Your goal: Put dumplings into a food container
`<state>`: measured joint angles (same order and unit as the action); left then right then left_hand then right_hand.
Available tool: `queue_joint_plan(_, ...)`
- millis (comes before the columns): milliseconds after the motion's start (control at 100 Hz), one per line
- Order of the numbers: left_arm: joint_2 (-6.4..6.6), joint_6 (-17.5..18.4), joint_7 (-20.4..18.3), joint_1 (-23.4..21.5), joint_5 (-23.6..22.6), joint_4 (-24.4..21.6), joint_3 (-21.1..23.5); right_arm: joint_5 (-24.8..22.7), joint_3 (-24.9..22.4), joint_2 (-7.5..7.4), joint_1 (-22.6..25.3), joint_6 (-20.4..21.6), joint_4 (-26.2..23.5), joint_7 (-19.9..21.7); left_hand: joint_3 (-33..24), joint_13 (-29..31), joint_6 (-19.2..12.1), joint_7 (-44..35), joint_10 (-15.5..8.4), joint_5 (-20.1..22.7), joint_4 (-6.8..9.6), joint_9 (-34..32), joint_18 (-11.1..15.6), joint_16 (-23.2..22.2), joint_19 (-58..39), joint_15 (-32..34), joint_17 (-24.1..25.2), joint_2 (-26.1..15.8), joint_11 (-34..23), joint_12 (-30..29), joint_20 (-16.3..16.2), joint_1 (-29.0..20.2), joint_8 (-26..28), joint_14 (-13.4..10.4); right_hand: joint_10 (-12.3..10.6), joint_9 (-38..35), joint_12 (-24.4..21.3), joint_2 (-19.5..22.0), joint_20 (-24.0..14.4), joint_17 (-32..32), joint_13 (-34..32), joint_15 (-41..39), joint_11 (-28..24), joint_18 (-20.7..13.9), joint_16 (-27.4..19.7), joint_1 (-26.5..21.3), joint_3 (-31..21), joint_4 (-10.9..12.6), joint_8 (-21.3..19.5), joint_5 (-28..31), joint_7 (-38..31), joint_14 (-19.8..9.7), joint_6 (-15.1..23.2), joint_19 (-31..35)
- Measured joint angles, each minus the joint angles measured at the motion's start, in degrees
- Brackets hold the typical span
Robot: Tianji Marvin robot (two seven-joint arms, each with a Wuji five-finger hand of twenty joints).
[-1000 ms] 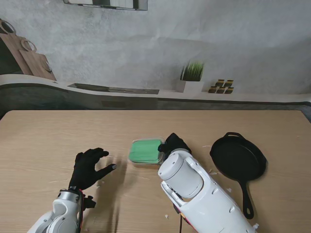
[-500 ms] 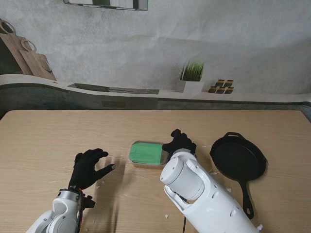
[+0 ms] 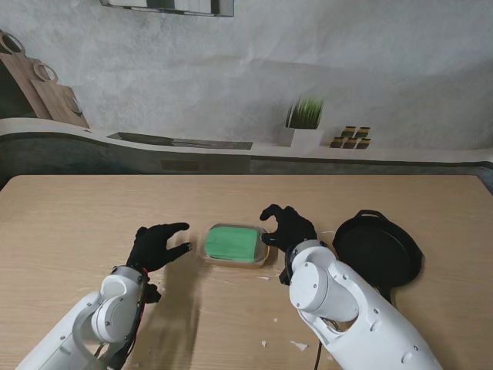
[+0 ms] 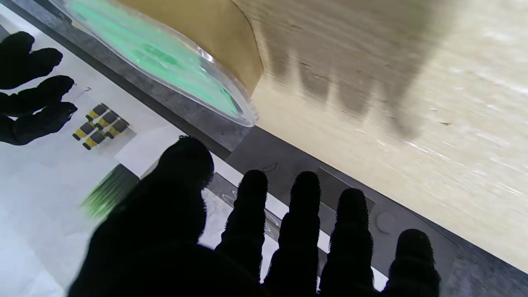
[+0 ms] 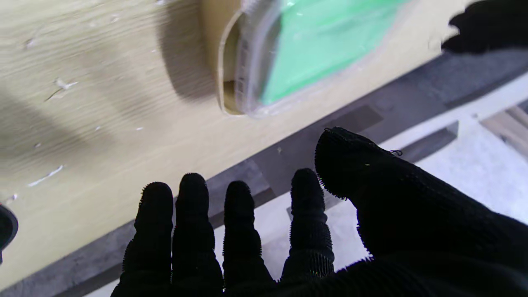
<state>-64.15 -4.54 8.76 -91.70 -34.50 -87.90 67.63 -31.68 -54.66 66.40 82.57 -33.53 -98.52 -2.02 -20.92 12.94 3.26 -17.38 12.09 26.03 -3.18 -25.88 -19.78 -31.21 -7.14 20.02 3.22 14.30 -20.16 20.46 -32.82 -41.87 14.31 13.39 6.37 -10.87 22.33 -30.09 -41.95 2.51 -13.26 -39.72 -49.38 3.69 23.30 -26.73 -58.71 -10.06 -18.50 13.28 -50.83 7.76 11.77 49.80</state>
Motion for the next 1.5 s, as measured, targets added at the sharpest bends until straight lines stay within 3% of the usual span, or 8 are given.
queue_joint_plan(70, 0.05, -0.6, -0.6, 2.3, -0.4, 1.4, -2.1, -0.9, 0.8, -0.49, -0.5, 0.0, 0.7, 0.1, 0.0, 1.2, -1.3, 0.0, 0.2, -0.6, 0.00, -0.6, 0.0, 0.6, 0.0, 0.0, -0.3, 0.0, 0.4, -0.7, 0.0, 0.0, -0.1, 0.1, 0.5, -0.2, 0.1, 0.0, 0.4, 1.2, -1.5, 0.2, -0.7, 0.7, 0.0, 0.0, 0.0, 0.0, 0.0, 0.6, 0.6, 0.7, 0.6, 1.6)
queue_joint_plan(210, -0.12, -2.9, -1.7, 6.3, 1.3, 3.9, -6.0, 1.7, 1.9, -0.45, -1.9, 0.2, 3.4, -0.5, 0.0, 1.6, -3.2, 0.0, 0.2, -0.6, 0.00, -1.3, 0.0, 0.6, 0.0, 0.0, -0.7, 0.0, 0.6, -0.8, 0.0, 0.0, -0.2, 0.7, 1.1, -1.4, 0.3, -0.1, 0.8, 1.7, -2.7, -0.3, -1.6, 1.4, 0.4, 0.6, -0.1, 0.0, 0.0, 0.6, 1.5, 1.2, 1.8, 3.5)
queue_joint_plan(560, -0.76, -4.0, -4.1, 11.3, 4.0, 7.4, -10.9, 2.0, 4.3, -0.22, -4.4, -0.7, 7.4, 0.7, -0.1, 1.6, -3.5, 0.0, 0.2, -1.3, 0.00, -1.3, 0.0, 0.6, 0.0, 0.3, -0.8, 0.0, 0.2, -1.3, 0.0, 0.0, -0.6, 0.7, 1.2, -3.1, 0.7, 0.0, 2.5, 1.8, -3.9, -1.8, -2.1, 1.5, 1.2, 1.3, 0.0, 0.0, -0.5, 1.2, 1.5, 1.7, 2.4, 6.3)
queue_joint_plan(1210, -1.43, -3.7, -4.7, 13.9, 5.4, 9.4, -14.2, 2.6, 4.8, -0.08, -5.6, 0.0, 10.1, 1.0, -1.0, 2.8, -3.5, -1.2, -0.1, -1.3, 0.00, -1.3, 0.0, 0.6, 0.0, 1.5, -0.8, 0.2, -0.5, -0.8, 0.0, 0.0, -0.6, 0.8, 1.2, -3.7, 1.1, 0.0, 3.5, 1.2, -3.9, -3.3, -2.7, 1.5, 2.1, 1.2, -0.2, 0.0, -1.4, 3.4, 1.5, 1.7, 2.4, 7.5)
queue_joint_plan(1340, -1.44, -3.4, -4.6, 14.2, 4.8, 9.7, -14.4, -0.8, 6.5, -0.65, -6.5, 0.0, 10.9, 2.1, -1.7, 2.8, -3.5, -2.0, -0.1, -1.3, 0.00, -0.9, 0.0, 0.6, 0.0, 1.5, -0.8, 0.6, -0.6, -0.8, 0.0, 0.0, -0.6, 0.8, 1.1, -3.7, 1.3, -2.1, 3.9, 1.2, -3.9, -4.1, -2.8, 1.4, 2.7, 0.6, -1.2, 0.0, -2.1, 3.0, 1.4, 1.7, 3.0, 8.2)
queue_joint_plan(1500, -1.41, -3.3, -4.7, 14.5, 4.1, 10.2, -14.7, -0.9, 7.3, -0.47, -7.5, 0.2, 12.5, 0.8, -2.4, 2.8, -3.6, -2.4, -0.4, -1.5, 0.00, -0.2, 0.0, 0.6, 0.0, 1.5, -0.9, 1.7, -0.7, -0.2, 0.0, 0.1, -0.6, 0.8, 0.4, -2.9, 1.6, -4.1, 4.0, 1.2, -3.9, -5.2, -4.0, 1.2, 3.1, 0.5, -2.3, 0.0, -2.8, 0.9, 0.7, 1.2, 3.3, 9.3)
